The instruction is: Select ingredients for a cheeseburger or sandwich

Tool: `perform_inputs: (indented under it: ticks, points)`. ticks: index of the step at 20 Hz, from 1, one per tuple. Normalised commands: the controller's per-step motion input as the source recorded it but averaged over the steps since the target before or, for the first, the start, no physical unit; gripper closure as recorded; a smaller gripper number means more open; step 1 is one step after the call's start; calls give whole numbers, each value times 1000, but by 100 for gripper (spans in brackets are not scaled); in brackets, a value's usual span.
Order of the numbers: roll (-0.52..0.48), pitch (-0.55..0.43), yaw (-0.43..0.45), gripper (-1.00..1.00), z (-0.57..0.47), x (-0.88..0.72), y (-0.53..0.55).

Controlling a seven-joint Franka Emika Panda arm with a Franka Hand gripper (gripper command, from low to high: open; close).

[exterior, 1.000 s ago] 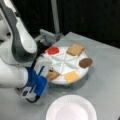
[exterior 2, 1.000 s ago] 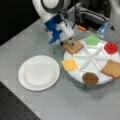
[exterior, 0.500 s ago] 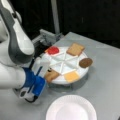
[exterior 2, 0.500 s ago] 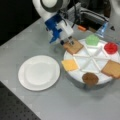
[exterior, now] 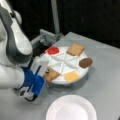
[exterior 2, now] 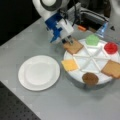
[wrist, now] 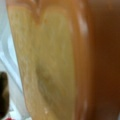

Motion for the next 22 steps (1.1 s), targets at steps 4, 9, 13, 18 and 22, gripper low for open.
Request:
perform_inputs:
  ticks: [4, 9, 13, 18, 22]
  points:
    - [-10, 97, 58, 100, 153, -114, -85]
    - [-75, 145, 79, 100, 194, -90, -35]
    - [-142, 155, 85, 100, 105, -5, 53]
    - [-128, 126, 72, 100, 112, 56, 114]
    - [-155, 146, 78, 100, 204, 61, 73]
